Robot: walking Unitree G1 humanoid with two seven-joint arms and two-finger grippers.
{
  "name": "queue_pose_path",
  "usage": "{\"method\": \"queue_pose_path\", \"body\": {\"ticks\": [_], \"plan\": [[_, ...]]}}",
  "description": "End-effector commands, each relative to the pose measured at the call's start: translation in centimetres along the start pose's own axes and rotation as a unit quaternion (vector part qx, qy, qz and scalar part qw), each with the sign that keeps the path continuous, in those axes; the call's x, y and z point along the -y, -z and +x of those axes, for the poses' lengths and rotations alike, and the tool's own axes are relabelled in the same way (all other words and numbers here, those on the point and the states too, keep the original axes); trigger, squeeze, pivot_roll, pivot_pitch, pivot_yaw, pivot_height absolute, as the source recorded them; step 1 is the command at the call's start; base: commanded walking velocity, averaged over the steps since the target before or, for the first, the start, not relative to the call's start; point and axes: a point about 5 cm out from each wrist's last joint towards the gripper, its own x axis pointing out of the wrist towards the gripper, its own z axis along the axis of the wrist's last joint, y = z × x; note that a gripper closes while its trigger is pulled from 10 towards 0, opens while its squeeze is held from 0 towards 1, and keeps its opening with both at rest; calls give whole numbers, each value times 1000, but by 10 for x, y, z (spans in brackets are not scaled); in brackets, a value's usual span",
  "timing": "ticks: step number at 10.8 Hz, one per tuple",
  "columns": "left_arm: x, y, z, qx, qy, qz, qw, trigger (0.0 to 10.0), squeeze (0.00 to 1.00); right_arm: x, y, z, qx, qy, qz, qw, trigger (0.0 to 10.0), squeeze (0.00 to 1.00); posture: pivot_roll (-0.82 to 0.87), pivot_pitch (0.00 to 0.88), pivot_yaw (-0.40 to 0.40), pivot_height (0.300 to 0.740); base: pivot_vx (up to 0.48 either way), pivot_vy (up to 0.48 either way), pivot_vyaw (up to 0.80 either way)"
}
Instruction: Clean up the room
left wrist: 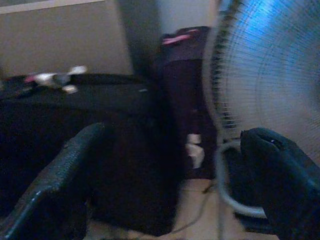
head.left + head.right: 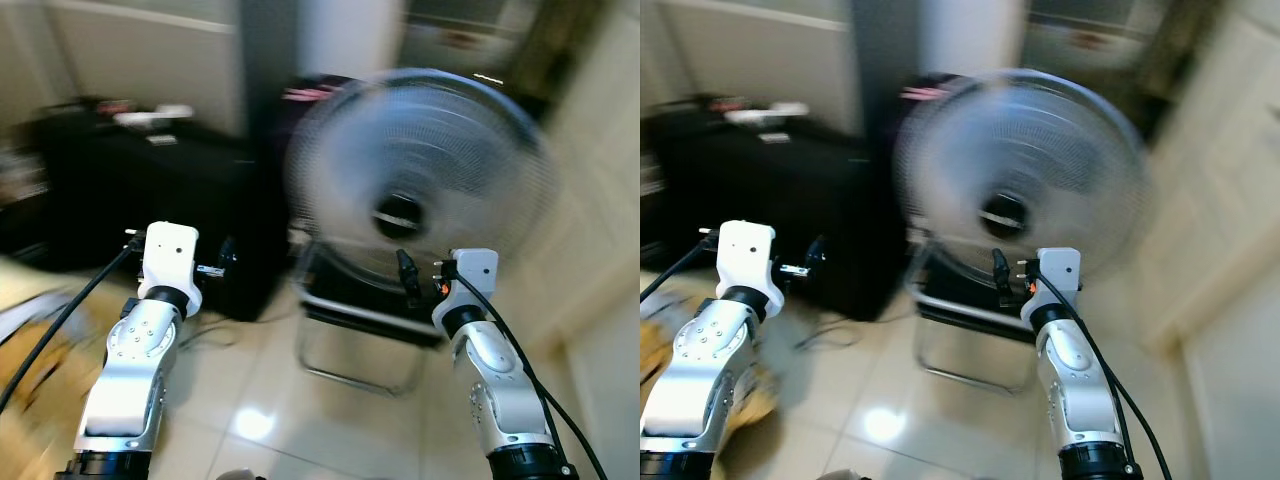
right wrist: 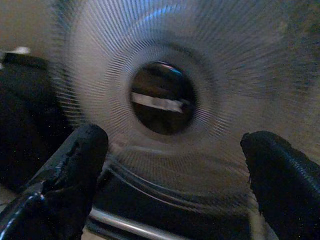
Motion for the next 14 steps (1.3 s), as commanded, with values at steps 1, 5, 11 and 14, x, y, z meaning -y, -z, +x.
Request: {"method": "queue_pose_path", "body": {"ticks": [1, 5, 11, 14], "plan": [[-2, -3, 1, 7, -3, 10, 1000, 10000, 1000, -1, -2, 1, 5, -1, 4, 1000, 10000, 0, -31, 0, -38, 740, 0, 420, -800], [-2, -6, 2, 17, -11, 23, 1000, 10000, 1000, 1, -2, 2, 7, 5, 0, 1000, 10000, 0, -32, 0, -38, 740, 0, -138, -341], [2, -8, 3, 32, -3, 11, 999, 10000, 1000, 6, -11, 4, 26, 6, -1, 1000, 10000, 0, -37, 0, -38, 740, 49, 0, 0], [2, -9, 3, 35, 0, 11, 999, 10000, 1000, 6, -11, 4, 27, 8, 1, 1000, 10000, 0, -37, 0, -38, 740, 381, 0, 0]]}}
